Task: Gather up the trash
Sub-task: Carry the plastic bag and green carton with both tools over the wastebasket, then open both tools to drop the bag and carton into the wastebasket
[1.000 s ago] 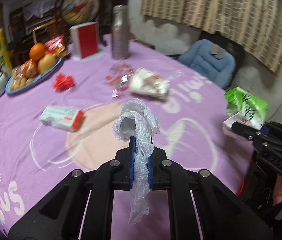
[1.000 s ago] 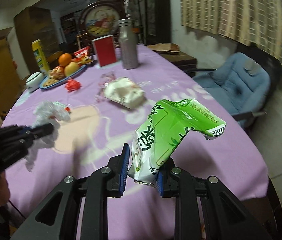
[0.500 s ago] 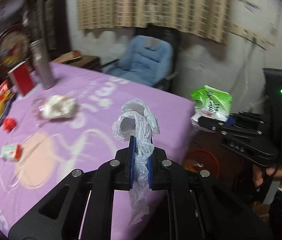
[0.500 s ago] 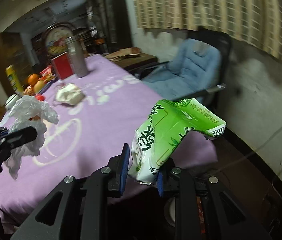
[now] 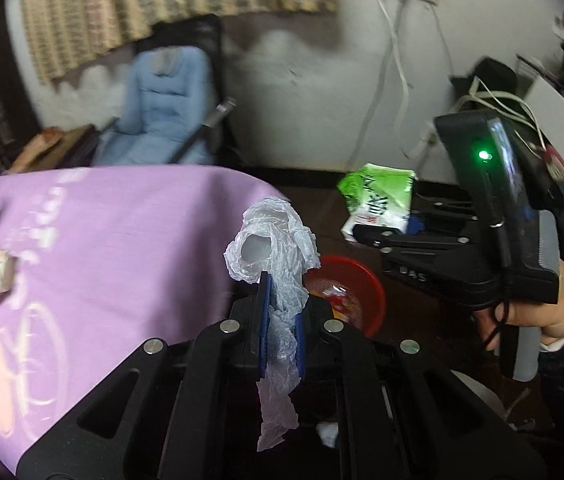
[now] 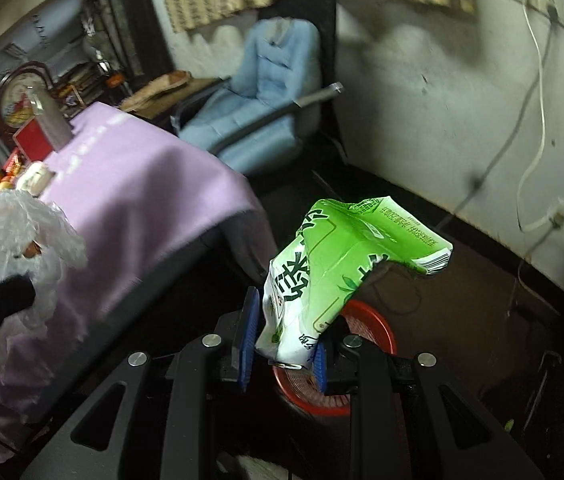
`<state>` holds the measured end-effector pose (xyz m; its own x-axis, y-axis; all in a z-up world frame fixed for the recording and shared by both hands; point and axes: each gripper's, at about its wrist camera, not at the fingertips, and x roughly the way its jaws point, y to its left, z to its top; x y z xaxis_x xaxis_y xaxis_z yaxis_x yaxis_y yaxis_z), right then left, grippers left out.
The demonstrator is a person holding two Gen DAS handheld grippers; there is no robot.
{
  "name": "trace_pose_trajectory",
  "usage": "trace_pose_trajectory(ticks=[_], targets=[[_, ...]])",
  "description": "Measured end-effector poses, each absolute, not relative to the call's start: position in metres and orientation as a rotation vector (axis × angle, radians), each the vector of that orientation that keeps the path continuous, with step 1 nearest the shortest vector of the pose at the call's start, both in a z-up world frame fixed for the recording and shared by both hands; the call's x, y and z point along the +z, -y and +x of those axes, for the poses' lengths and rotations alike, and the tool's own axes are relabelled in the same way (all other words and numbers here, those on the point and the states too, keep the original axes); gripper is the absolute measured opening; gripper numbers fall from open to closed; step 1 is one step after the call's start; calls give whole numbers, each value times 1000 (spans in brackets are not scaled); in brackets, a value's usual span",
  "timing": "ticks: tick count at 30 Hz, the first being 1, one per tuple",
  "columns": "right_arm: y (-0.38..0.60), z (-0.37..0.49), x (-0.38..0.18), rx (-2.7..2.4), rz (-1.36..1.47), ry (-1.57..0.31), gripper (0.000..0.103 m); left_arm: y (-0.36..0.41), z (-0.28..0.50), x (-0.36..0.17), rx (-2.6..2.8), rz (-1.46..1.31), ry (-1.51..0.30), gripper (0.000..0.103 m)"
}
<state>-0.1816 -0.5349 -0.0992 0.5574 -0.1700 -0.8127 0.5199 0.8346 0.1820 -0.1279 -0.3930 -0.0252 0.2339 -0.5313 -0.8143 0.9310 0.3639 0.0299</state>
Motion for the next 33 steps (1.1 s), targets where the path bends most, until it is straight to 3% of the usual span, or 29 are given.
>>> trace_pose_trajectory(ticks=[10, 21, 30, 32, 33], targets=[[562, -190, -194, -449, 563, -1061, 24, 447, -121, -123, -1090, 714, -1004, 11], [612, -191, -310, -475, 855, -1205, 24, 521, -108, -242, -1086, 740, -1338, 11], [627, -192, -340, -476, 1000, -1201, 24, 533, -100, -276, -1052, 752, -1406, 12], [631, -189, -344, -464, 1018, -1198, 26, 534, -102, -277, -1053, 737, -1427, 16], [633, -190, -345, -458, 1030, -1195, 27, 534, -99, -278, -1052, 719, -1447, 23]])
